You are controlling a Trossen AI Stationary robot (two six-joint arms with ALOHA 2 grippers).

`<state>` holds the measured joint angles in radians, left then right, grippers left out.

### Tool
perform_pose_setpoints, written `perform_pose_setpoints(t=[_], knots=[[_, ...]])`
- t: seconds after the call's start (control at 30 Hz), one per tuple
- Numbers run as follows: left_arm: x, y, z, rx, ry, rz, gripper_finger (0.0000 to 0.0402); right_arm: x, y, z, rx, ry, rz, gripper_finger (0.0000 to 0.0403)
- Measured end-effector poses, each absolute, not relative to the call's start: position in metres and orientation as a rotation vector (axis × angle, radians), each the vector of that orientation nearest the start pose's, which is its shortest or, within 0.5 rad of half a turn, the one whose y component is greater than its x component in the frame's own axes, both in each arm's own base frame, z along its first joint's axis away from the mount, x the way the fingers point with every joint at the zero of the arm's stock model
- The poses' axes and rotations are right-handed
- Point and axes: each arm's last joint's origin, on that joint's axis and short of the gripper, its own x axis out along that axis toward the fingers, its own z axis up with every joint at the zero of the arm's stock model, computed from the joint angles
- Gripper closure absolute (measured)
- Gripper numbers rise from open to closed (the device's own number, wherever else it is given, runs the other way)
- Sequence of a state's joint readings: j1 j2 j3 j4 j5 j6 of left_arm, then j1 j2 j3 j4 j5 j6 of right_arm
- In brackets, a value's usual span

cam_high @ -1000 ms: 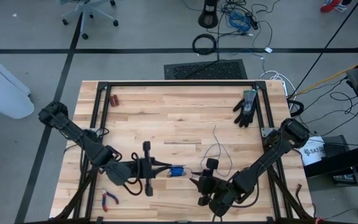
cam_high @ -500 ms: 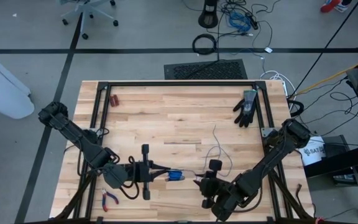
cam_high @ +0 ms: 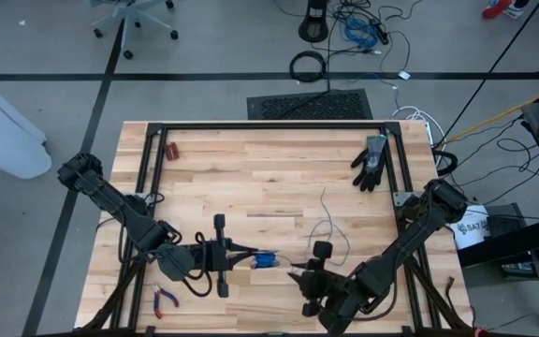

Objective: Coil cords
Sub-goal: Coil the blue wire onto a spool

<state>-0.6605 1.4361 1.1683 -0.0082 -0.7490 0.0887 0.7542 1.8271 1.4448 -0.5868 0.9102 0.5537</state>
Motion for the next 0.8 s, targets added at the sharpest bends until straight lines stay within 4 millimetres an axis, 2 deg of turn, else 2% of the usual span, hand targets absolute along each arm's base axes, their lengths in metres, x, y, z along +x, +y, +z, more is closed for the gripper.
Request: perform_pose_setpoints(t=[0.1, 0.2, 0.43, 0.57, 0.8], knots=[[0.267, -0.182, 0.334, 0.267, 0.215, 0.079, 0.0395, 0.295, 0.251, 0.253, -0.152, 0.594, -0.261, 0.0309], [0.266, -0.182, 0.334, 0.267, 0.215, 0.078, 0.0395, 0.287, 0.257, 0.245, -0.087, 0.696, -0.197, 0.0309], [0.266, -0.182, 0.333, 0.272, 0.222, 0.078, 0.0395, 0.262, 0.258, 0.237, -0.069, 0.831, -0.254, 0.0309], [0.266, -0.182, 0.331, 0.291, 0.241, 0.079, 0.0395, 0.263, 0.261, 0.24, -0.119, 0.746, -0.272, 0.0309], [0.265, -0.181, 0.331, 0.28, 0.242, 0.11, 0.0395, 0.283, 0.27, 0.257, -0.205, 0.494, -0.264, 0.0309]])
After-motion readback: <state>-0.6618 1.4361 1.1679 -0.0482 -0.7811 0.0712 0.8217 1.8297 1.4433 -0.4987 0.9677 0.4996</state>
